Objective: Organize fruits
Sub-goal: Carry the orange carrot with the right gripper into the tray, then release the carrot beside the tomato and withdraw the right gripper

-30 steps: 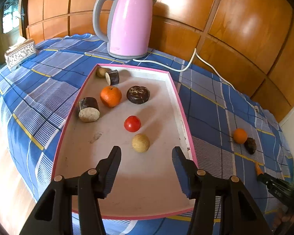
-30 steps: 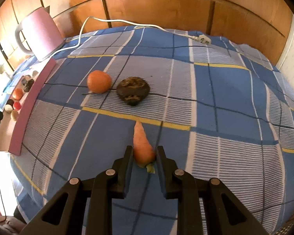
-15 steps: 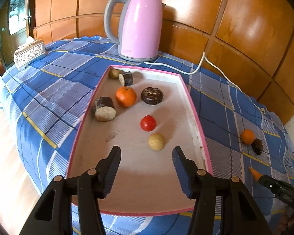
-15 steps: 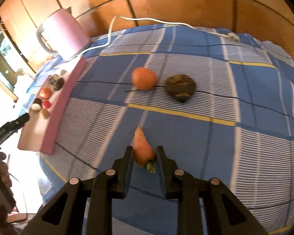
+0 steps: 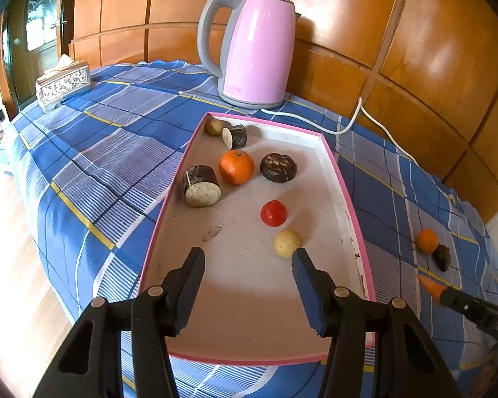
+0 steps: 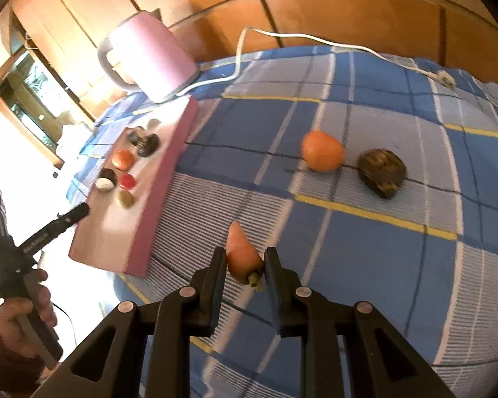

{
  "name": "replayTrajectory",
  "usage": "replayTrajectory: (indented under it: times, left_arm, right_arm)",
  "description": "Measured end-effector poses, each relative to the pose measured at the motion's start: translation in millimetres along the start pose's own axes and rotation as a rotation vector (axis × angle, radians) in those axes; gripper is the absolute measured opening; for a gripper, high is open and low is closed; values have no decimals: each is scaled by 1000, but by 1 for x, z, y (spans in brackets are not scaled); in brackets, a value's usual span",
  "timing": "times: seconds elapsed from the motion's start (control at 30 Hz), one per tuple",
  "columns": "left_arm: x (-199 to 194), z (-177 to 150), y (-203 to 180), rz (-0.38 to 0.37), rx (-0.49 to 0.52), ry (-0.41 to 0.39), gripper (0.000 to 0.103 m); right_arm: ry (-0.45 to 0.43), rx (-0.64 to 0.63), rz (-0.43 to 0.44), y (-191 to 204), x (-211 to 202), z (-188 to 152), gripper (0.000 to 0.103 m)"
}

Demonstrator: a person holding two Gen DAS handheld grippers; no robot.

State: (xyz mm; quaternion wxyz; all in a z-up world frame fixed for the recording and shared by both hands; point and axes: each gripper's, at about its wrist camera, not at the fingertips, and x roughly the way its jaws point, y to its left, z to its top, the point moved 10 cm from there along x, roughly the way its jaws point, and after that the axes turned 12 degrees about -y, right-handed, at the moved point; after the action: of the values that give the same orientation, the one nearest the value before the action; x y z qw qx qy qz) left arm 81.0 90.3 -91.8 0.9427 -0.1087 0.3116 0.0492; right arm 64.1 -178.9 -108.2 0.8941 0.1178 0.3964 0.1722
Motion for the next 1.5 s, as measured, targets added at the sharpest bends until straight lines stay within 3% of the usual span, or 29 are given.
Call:
replayTrajectory:
  times: [0.37,0.8,0.9,1.1,1.5]
  left_arm:
    - [-1,1,16,21,-28,-6,56]
    - [3,-3,24,23,-44,10,56]
    - [4,-5,25,22,-44,14,56]
    - [4,-5,25,26,-48,16,56]
    - [-1,-4,13,9,-19,5,56]
  right_arm:
    - [6,-70,118,74,28,35,23]
    - [-2,-40,135,129,85,76,24]
    - [8,-33,131,134,95,73,33]
    - [27,-59,109,127,93,56,33]
    - [-50,-201,-14,106,56,34,33]
